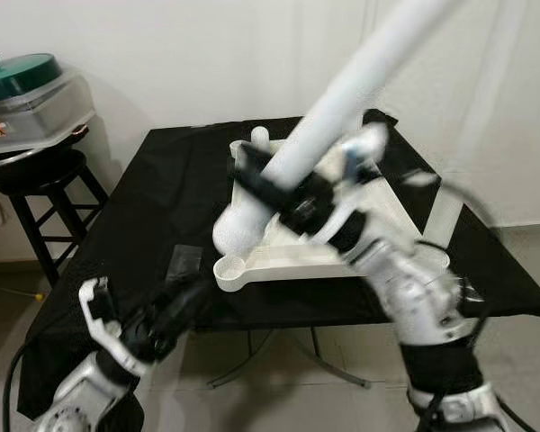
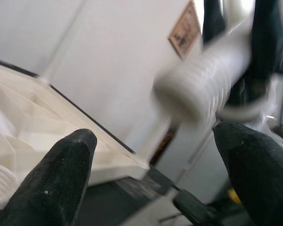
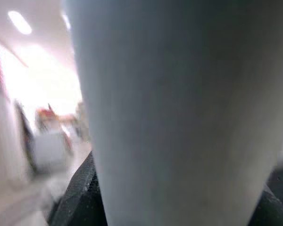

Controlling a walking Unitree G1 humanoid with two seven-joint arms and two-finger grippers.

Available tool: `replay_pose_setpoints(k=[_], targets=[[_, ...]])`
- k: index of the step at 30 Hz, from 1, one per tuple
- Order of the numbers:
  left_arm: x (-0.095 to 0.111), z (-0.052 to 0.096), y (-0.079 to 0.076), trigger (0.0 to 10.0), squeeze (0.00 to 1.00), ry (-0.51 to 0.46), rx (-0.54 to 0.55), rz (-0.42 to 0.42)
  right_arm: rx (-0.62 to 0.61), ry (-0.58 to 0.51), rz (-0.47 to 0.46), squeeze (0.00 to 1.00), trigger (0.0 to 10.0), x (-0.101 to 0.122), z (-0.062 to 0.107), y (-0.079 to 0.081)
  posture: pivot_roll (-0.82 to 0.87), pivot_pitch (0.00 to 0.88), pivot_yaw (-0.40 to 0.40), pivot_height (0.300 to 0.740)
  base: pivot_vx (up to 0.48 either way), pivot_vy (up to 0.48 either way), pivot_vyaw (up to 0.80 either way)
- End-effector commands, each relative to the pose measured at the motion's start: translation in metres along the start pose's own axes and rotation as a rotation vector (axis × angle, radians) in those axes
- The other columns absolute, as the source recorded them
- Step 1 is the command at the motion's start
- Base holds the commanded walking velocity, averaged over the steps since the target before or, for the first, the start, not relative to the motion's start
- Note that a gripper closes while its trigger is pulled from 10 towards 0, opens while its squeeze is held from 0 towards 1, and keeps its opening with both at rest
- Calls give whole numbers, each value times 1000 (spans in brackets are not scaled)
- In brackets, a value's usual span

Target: Building children table

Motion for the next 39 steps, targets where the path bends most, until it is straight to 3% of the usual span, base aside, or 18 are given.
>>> replay_pose_setpoints(k=[1,6,8,12,14,15,16,17,20,22,25,27,28,39], targets=[[-2,1,9,10000,0,12,70,-26,-63,46,66,0,10000,-9,1,-8,-73,33,65,740,0,0,0],[-6,-15,24,10000,0,50,202,-128,-161,101,45,0,10000,-27,14,-21,-75,33,62,740,0,0,0],[-10,-20,27,10000,0,81,257,-182,-118,157,-35,0,10000,-41,25,-10,-85,38,58,740,0,0,0],[-17,-21,28,10000,0,128,292,-231,-58,203,-98,0,10000,-52,39,2,-96,42,58,740,0,0,0],[-21,-19,32,10000,0,165,358,-276,-134,245,-104,0,10000,-67,56,-11,-97,42,57,740,0,0,0],[-21,-19,32,10000,0,165,358,-276,-134,245,-104,0,10000,-67,56,-11,-97,42,57,740,0,0,0],[-25,-19,30,10000,0,208,380,-316,-244,263,-112,0,10000,-83,72,-29,-96,41,54,740,0,0,0],[-28,-19,27,10000,0,232,373,-332,-286,265,-119,0,10000,-89,77,-35,-96,41,54,740,0,0,0],[-28,-19,27,10000,0,232,373,-332,-286,265,-119,0,10000,-89,77,-35,-96,41,54,740,0,0,0],[-40,-21,14,10000,0,295,335,-370,-347,247,-164,0,10000,-109,85,-38,-93,54,56,740,0,0,0],[-46,-23,9,10000,0,322,317,-396,-366,200,-197,0,10000,-110,86,-38,-83,65,58,740,0,0,0],[-46,-23,9,10000,0,322,317,-396,-366,200,-197,0,10000,-110,86,-38,-83,65,58,740,0,0,0],[-52,-29,11,10000,0,350,312,-433,-388,131,-258,0,10000,-106,88,-40,-89,71,61,740,0,0,0],[-50,-30,21,10000,0,365,365,-510,-357,86,-311,0,10000,-101,87,-38,-92,76,73,740,0,0,0]])
Point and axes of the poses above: a point about 5 cm out from each wrist's last joint towards the gripper, its own z axis pointing back from the gripper into the wrist, its own x axis along the axis of the wrist's last joint, y = z × x, the point moved 5 cm from there along -z, pointing out of the wrist towards the gripper, and after that the axes turned 15 degrees about -z, right-handed, at the moved point
